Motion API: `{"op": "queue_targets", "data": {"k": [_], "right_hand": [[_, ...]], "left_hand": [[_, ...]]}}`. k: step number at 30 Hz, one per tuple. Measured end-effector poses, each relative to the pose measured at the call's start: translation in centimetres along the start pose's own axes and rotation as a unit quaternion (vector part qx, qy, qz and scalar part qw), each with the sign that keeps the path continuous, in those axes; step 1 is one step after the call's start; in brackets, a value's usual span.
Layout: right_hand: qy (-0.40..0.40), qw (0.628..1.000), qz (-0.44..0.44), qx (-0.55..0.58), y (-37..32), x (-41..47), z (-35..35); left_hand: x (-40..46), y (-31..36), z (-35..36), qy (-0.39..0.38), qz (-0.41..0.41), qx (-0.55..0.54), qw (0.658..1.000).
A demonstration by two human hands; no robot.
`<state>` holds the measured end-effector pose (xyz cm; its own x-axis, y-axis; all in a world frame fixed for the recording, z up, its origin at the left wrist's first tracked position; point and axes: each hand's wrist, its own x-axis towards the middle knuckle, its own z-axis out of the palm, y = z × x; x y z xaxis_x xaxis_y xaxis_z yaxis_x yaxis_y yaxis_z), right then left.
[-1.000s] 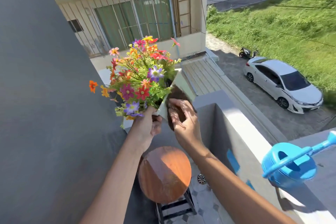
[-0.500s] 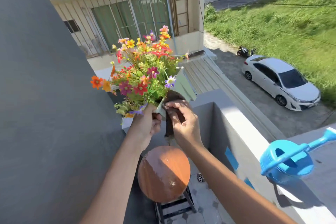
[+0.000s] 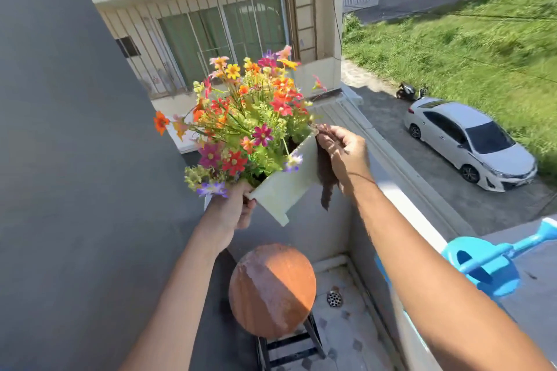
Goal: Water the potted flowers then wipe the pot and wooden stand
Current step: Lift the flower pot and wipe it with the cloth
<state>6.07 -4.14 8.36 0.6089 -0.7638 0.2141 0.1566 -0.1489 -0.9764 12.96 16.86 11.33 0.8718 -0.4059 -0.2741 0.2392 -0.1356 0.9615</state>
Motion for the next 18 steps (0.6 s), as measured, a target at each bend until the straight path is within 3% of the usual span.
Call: {"op": "queue_targets", "data": {"k": [1,2,5,11,15,17,18], "right_hand": [[0.007,1.0,0.019,-0.004,0.5,-0.2,-0.9],[-0.026,0.997,0.065,0.028,0.8,-0.3,-1.3],[-0.105,0.989,0.097,0.047,-2.0,-0.6,-0.9],[-0.105,0.956,0.269,0.057,-0.3,-2.5,-3.8],[-0.224,0.948,0.226,0.028,-2.9,-1.5,-2.4],[-0.203,0.955,0.216,0.029,-2.7,-1.7,-3.3],[-0.15,0.958,0.239,0.047,-1.2,-1.7,-3.8]], "left_hand": [[0.2,0.1,-0.3,0.01,0.01,0.023,1.0],[0.4,0.2,-0.5,0.021,0.017,0.044,0.999],[1.0,0.6,-0.9,0.023,0.031,0.072,0.997],[1.0,0.3,-1.5,0.008,0.019,0.106,0.994],[0.8,0.9,-1.8,-0.012,0.041,0.124,0.991],[0.5,1.4,-1.7,-0.016,0.052,0.147,0.988],[0.3,1.6,-1.5,-0.013,0.057,0.159,0.986]]}}
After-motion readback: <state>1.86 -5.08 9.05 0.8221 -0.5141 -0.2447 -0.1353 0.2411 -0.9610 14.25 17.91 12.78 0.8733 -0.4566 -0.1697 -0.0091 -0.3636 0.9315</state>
